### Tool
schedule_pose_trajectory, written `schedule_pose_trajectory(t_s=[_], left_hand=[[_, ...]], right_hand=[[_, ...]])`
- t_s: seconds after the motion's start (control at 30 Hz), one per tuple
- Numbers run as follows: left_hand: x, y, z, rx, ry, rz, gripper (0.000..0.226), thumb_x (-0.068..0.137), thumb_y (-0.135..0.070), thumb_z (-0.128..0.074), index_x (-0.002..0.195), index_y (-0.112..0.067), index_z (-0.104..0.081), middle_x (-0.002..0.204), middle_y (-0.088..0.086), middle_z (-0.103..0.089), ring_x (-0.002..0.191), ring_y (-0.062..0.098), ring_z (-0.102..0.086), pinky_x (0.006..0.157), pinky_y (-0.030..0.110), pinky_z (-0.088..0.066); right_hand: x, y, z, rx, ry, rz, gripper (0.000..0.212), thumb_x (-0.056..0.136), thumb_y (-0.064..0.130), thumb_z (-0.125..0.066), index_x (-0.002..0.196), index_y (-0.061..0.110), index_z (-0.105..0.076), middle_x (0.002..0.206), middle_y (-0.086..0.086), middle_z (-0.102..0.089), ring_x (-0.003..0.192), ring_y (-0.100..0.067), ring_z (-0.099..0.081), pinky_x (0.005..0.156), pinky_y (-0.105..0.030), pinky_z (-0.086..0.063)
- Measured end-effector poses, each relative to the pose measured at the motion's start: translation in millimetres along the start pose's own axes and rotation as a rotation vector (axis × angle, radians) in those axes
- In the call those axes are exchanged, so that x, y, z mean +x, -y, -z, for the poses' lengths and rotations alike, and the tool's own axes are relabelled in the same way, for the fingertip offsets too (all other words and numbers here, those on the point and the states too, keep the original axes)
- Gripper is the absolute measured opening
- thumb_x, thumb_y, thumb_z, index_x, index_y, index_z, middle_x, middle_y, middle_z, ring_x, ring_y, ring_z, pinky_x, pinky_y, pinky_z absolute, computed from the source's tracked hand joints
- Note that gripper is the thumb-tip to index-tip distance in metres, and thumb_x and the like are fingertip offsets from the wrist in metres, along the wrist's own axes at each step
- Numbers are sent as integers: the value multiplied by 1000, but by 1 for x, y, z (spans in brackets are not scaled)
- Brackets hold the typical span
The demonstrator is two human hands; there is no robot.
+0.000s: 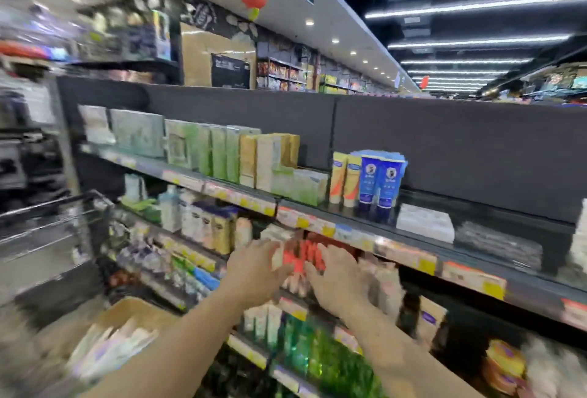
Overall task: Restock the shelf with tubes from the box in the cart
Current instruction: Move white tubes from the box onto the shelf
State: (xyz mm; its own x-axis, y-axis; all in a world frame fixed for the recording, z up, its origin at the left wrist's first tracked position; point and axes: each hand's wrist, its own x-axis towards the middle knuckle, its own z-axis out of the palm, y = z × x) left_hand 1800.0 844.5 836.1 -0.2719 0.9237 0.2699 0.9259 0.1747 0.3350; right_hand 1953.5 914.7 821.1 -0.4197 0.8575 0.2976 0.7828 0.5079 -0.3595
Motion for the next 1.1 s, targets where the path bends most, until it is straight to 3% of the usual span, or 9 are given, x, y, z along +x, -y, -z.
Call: schedule_pose_trajectory(t_s=[0.07,0.23,0.43,0.6,0.8,1.1], left_hand=[[-17,61,22,51,-15,98,66,90,-61,-46,145,-24,-38,149,-2,-42,135,19,-40,110,34,-35],[-70,181,62,118,-104,303,65,89,-61,-46,143,-24,-43,148,-4,-42,136,17,-39,111,35,-33],[-98,281,78,140,-108,528,66,93,-56,-46,148,-21,-34,156,1,-31,144,18,-25,118,35,-20],[-71,353,72,144,-88,604,67,93,-55,-46,150,-22,-31,157,0,-29,145,18,-22,119,35,-18],[0,430,56,100,-29,646,63,94,-52,-48,149,-23,-32,157,1,-27,145,20,-22,119,36,-18],[95,526,15,61,86,569,64,93,-53,-50,148,-26,-34,156,1,-30,145,21,-23,119,38,-21]], right_hand=[[7,61,-31,46,95,77,52,97,48,-40,141,20,-42,144,-4,-43,135,-26,-35,108,-36,-31],[15,185,-96,86,185,287,47,93,51,-44,127,19,-52,134,-6,-50,125,-28,-44,100,-40,-39],[31,281,-173,192,353,421,61,94,55,-41,146,23,-35,154,0,-31,144,-23,-22,116,-43,-23],[73,327,-241,206,445,444,63,95,55,-39,150,25,-29,157,-1,-25,146,-22,-15,119,-44,-17],[150,356,-311,206,482,395,60,95,52,-41,148,24,-32,154,-3,-31,144,-24,-20,117,-43,-21],[227,360,-383,135,470,287,62,92,50,-48,146,24,-34,150,-4,-36,141,-24,-27,116,-37,-24]])
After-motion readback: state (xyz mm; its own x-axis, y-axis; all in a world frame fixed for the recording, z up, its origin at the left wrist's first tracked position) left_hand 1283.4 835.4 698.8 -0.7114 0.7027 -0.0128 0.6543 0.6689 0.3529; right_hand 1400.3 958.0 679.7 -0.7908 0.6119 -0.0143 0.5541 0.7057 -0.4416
